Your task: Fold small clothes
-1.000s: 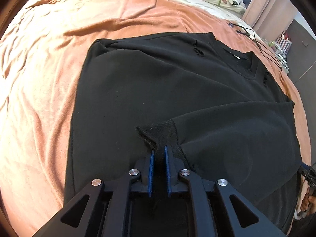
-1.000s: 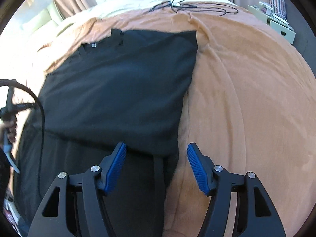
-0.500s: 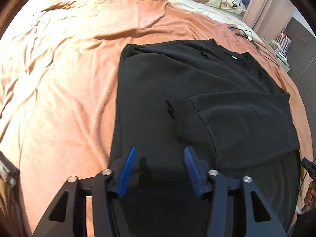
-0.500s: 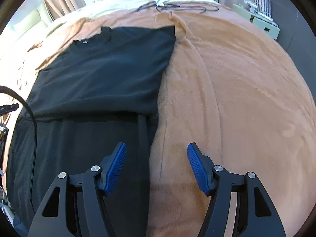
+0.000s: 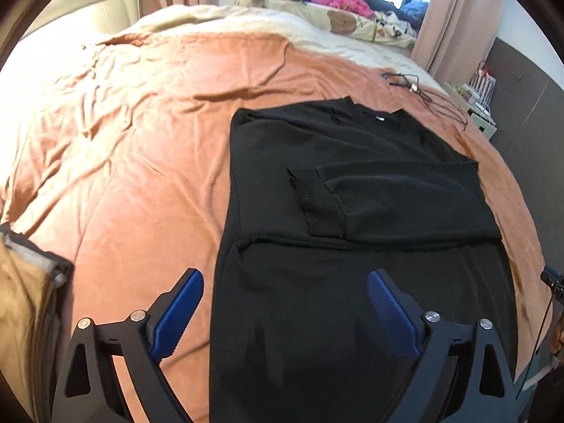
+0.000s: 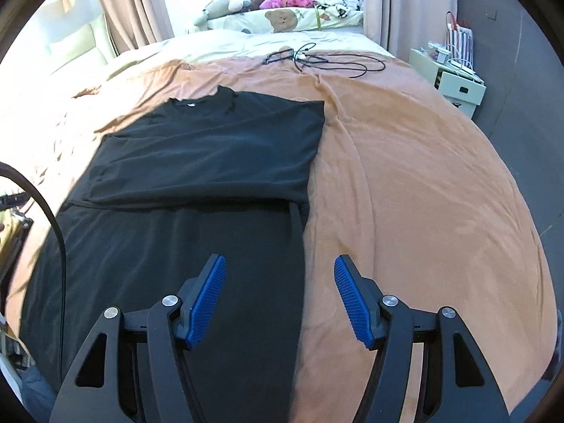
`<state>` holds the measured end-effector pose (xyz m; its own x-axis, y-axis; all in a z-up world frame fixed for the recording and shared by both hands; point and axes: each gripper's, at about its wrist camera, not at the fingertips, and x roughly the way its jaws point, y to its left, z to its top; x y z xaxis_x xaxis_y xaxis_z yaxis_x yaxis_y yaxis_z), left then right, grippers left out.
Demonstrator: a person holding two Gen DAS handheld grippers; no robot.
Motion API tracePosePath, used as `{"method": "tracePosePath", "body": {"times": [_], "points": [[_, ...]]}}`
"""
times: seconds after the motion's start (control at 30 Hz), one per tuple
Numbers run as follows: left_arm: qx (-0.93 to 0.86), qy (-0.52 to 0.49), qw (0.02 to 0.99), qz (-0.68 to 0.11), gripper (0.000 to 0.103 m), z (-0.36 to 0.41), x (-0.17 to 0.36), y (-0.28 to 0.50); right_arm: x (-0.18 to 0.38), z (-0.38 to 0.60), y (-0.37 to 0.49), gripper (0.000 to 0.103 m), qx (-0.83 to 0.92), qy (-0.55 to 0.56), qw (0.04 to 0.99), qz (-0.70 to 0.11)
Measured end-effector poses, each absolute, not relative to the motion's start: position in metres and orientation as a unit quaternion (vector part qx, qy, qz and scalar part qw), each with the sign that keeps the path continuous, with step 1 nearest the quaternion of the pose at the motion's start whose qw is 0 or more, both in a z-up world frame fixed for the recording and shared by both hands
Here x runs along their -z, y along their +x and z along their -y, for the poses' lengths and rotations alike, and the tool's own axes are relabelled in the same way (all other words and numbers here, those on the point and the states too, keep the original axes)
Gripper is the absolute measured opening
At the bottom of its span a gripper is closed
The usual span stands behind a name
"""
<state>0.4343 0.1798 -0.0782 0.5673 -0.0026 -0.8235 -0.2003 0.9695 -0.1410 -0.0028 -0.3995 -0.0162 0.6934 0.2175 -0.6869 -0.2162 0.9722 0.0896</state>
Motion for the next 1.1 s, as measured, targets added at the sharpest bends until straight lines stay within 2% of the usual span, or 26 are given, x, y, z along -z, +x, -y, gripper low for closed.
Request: {"method": "tracePosePath", "body": {"times": [0.23,0.27,0.3,0.4,0.47,0.5,1.1], "points": [[-0.067,-0.110,0.893,-0.432,0.103,-0.178,0.053,0.388,-0.007,0.393,-0.054,0.067,-0.121,0.006,0.927,-0.354],[-0.069,-0.111,0.894,-0.428,0.103,-0.178,0.051,0.382,-0.008,0.393,-0.059,0.076,-0.121,0.008,0.928,-0.352],[-0.073,-0.111,0.896,-0.424,0.103,-0.178,0.048,0.375,-0.010,0.393,-0.065,0.080,-0.120,0.007,0.930,-0.349],[-0.078,-0.108,0.899,-0.418,0.103,-0.175,0.040,0.354,-0.017,0.390,-0.088,0.087,-0.123,0.010,0.934,-0.335],[-0.082,-0.094,0.901,-0.415,0.103,-0.171,0.035,0.339,-0.019,0.391,-0.098,0.099,-0.123,0.015,0.933,-0.337],[-0.085,-0.089,0.903,-0.411,0.103,-0.169,0.033,0.332,-0.020,0.391,-0.104,0.101,-0.120,0.013,0.934,-0.337],[-0.031,-0.084,0.926,-0.366,0.103,-0.139,0.020,0.213,-0.019,0.408,-0.207,0.102,-0.137,0.047,0.931,-0.336]]}}
